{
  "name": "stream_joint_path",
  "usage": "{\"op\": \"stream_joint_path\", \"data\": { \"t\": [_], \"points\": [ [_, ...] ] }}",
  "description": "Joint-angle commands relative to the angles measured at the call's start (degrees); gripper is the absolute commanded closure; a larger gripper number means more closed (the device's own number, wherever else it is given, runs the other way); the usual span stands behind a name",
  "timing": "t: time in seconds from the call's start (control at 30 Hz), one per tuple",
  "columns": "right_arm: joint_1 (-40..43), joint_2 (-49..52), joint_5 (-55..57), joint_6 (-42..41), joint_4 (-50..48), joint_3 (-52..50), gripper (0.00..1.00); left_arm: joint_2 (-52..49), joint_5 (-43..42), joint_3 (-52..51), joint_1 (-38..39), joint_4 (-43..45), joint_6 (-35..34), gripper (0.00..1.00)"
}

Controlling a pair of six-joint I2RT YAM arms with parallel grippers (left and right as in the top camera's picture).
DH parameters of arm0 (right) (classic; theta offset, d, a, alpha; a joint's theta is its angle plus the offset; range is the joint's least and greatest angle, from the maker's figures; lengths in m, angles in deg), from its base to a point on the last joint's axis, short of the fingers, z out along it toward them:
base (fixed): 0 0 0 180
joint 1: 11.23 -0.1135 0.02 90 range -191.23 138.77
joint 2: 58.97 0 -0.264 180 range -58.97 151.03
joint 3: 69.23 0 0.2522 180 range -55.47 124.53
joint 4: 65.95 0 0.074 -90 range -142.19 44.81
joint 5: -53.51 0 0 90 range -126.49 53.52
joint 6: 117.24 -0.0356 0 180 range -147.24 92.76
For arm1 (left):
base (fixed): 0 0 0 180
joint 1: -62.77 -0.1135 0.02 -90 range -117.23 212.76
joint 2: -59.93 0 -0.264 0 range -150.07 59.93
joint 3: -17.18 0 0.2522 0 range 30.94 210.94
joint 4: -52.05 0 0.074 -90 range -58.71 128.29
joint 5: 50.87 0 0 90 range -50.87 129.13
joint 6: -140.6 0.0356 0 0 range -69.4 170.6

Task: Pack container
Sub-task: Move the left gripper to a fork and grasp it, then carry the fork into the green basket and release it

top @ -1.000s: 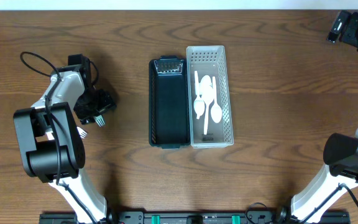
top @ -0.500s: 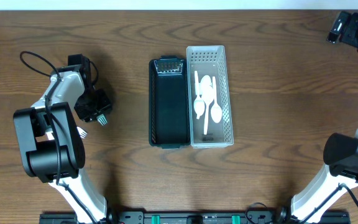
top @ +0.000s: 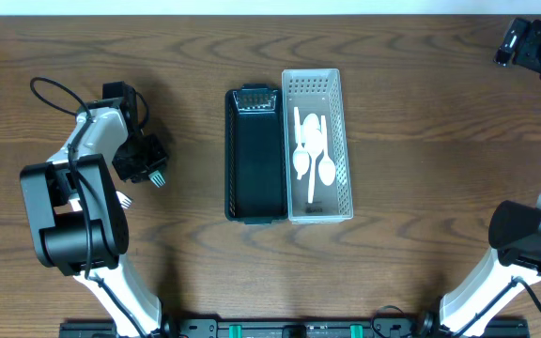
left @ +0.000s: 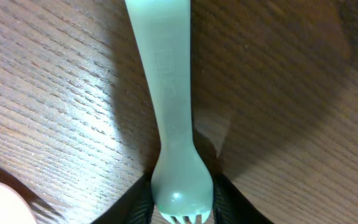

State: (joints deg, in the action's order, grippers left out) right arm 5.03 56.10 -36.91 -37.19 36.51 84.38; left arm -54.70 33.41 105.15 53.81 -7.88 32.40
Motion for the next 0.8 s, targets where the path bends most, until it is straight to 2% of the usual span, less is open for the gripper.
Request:
{"op": "stream_joint_path", "data": {
  "t": [0.0,0.2,0.23,0.3,0.57,0.77],
  "points": [
    [0.35,0.79,0.44,0.85,0.31,-0.2,0.01,-1.25,-1.11,-1.73,-0.15,0.44,0.31,0.74],
    [0.35,0.79,0.46,0.85,0.5,-0.2,0.01,-1.25,-1.11,-1.73,-0.15,0.48,0.31,0.81],
    [0.35,0.79,0.44,0.85,0.5,-0.2,0.01,-1.2,-1.11,-1.7,-0.15,0.46,0.31,0.88],
    [0.35,0.79,0.44,0.85,0.5,-0.2,0.01,-0.83,-0.87,-1.55,-0.15,0.17,0.28,0.94],
    [0.33,0.79,0.42,0.83,0.5,-0.2,0.01,9.27,-0.46,4.7,2.91,-9.88,0.33,0.94],
    [0.33,0.79,0.42,0.83,0.5,-0.2,0.01,21.77,0.09,13.31,13.7,-16.76,0.55,0.94]
  ]
}}
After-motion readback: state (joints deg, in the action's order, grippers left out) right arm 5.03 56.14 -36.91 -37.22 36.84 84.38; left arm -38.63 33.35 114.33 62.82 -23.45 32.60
